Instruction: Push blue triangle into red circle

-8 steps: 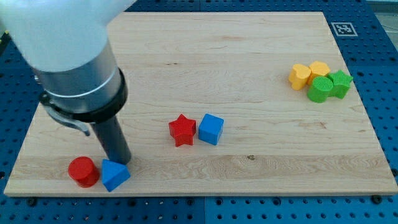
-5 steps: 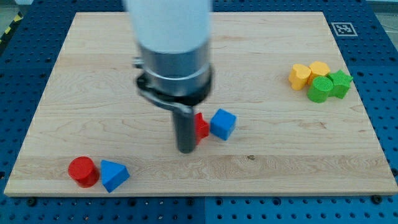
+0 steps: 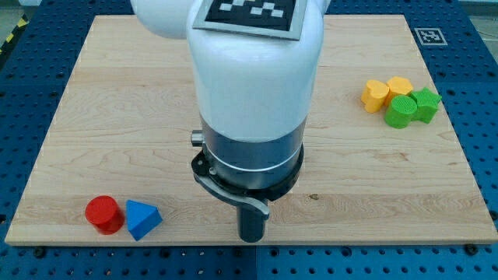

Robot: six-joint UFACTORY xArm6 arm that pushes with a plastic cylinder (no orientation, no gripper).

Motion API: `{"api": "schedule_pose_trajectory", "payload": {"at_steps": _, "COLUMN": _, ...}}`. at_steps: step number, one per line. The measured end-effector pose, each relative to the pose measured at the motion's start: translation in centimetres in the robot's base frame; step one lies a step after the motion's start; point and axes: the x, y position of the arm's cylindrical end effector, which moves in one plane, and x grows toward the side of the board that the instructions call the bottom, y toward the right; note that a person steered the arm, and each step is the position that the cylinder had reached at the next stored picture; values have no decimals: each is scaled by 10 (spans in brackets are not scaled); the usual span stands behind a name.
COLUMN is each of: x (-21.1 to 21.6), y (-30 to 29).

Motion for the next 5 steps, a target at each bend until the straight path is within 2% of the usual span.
{"api": "schedule_pose_trajectory", "payload": {"at_steps": 3, "x": -1, "y": -80}}
{"api": "schedule_pose_trajectory", "payload": {"at_steps": 5, "x": 0, "y": -165}}
